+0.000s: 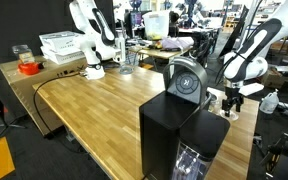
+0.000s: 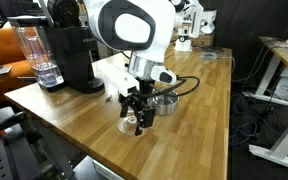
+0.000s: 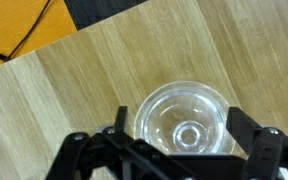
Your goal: Pick the lid on the table, put it on the jar, then put one cup in the pot and another cup inside the coffee maker
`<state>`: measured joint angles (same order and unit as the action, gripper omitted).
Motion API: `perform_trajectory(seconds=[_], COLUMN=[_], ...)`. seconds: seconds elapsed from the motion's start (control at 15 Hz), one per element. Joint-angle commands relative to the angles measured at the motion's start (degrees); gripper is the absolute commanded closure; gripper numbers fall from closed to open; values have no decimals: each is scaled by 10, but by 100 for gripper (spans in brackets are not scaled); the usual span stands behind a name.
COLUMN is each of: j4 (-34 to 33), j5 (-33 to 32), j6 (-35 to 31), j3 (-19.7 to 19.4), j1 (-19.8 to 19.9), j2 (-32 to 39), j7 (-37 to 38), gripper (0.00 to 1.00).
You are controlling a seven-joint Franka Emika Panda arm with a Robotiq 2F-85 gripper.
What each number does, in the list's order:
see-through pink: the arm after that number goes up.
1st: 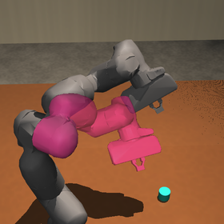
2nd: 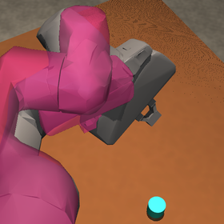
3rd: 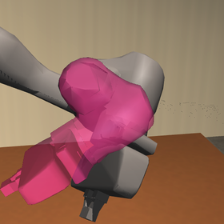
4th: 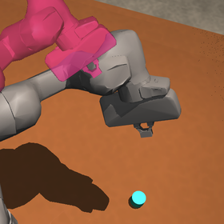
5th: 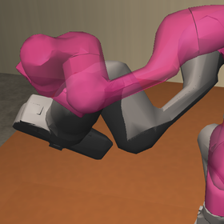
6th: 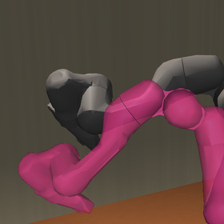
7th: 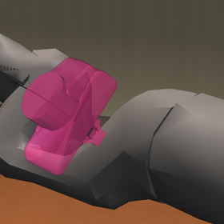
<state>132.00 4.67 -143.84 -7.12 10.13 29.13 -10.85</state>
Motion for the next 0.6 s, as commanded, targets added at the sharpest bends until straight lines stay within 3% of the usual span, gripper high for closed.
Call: perform_trajectory(seconds=[0.0,0.53], j4=[-6,-9], j5=[-17,-22], j6=[14,22], j3=[2,4], j1=[8,8], j2=[-6,-1], j7=[5,3], gripper=[0,0])
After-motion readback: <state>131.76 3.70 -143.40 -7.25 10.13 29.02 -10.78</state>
